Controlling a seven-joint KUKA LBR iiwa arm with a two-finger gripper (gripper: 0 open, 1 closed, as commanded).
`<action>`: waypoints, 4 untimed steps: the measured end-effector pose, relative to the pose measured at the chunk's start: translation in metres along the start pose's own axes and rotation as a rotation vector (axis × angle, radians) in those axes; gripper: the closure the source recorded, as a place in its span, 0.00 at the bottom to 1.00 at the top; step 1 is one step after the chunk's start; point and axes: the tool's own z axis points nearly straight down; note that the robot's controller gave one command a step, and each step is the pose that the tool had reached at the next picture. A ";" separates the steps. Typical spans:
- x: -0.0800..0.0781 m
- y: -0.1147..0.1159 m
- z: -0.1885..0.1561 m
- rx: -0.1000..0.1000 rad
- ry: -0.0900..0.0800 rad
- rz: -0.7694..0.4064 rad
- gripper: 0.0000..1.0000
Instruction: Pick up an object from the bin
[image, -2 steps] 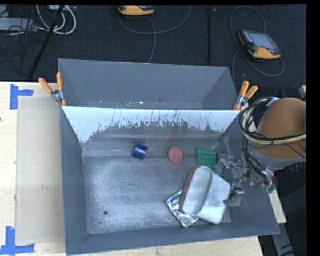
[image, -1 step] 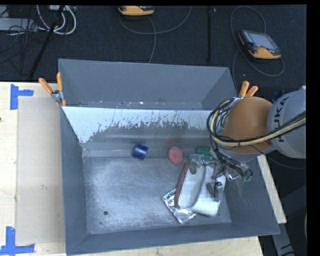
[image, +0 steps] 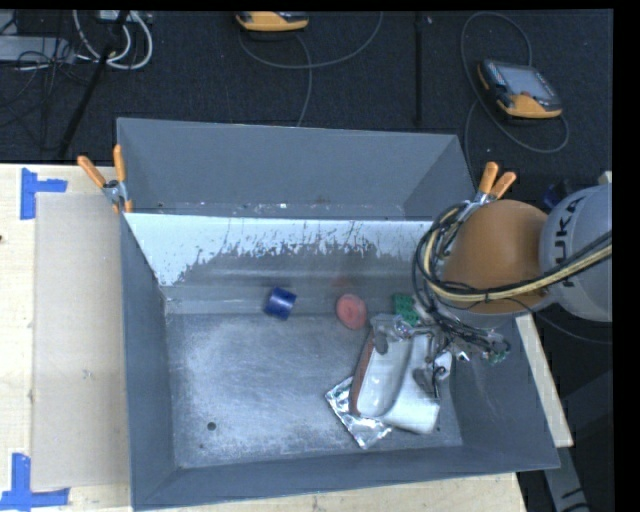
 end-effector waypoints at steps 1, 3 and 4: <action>-0.009 0.006 0.001 -0.010 0.019 -0.199 0.00; 0.001 0.031 0.002 0.008 0.007 -0.553 0.00; 0.009 0.054 0.003 0.007 0.003 -0.793 0.00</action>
Offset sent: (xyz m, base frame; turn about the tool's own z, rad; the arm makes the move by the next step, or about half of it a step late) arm 0.0062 0.0075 -0.0055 -0.2002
